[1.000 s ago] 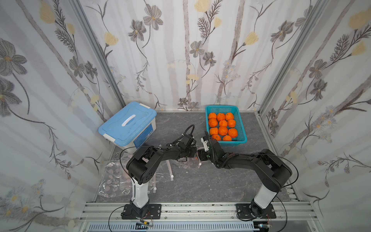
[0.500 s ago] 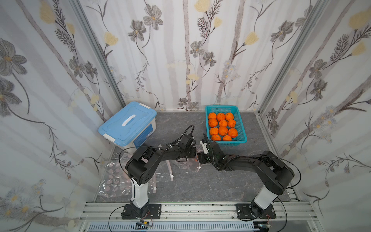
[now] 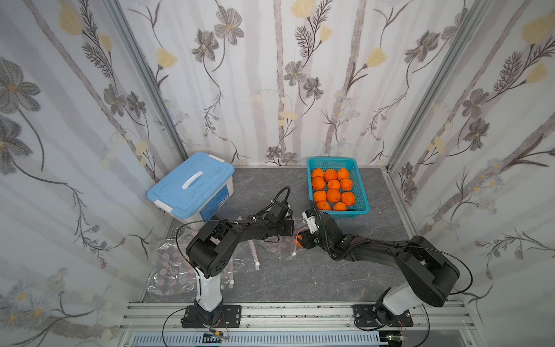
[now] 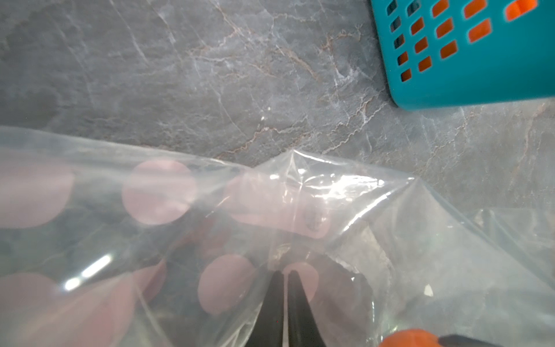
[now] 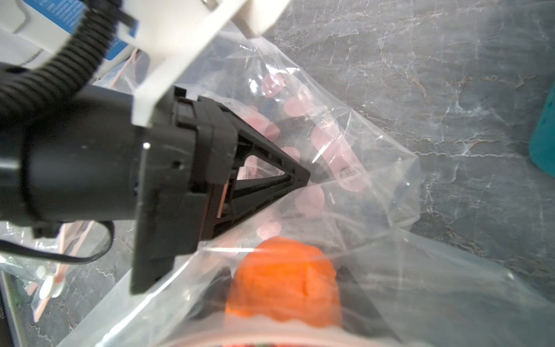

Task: Open the zip-top bag and take out the orange
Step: Pick up the orange from the zipper food storage bag.

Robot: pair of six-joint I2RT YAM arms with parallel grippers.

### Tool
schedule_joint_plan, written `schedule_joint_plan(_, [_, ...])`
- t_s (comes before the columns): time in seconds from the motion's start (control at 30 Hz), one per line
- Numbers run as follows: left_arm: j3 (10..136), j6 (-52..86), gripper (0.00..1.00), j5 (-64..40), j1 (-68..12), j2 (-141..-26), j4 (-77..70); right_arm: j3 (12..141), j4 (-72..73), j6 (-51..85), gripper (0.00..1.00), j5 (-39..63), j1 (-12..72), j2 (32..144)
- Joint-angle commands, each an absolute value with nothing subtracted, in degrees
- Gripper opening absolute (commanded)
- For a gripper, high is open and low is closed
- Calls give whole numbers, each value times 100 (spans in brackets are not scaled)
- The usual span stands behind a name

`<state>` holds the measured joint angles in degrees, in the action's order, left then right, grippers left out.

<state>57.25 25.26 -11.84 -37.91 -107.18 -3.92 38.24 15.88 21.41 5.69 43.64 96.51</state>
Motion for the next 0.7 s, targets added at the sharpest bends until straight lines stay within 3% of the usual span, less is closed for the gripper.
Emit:
schedule_joint_plan(0.0, [5688, 2430, 9, -1145, -3766, -10645, -439, 3802, 1344, 2057, 48, 473, 4351, 9343])
schedule_joint_plan(0.37, [5643, 2364, 9, -1127, -3744, -10533, -374, 3628, 113, 2198, 44, 105, 3962, 7351])
schedule_joint_plan(0.5, [5643, 2341, 9, -1108, -3746, -10472, -334, 3707, -66, 2153, 46, 87, 3227, 6895])
schedule_joint_plan(0.67, [5607, 2272, 9, -995, -3741, -10375, -273, 4219, -165, 2229, 45, 377, 2105, 7117])
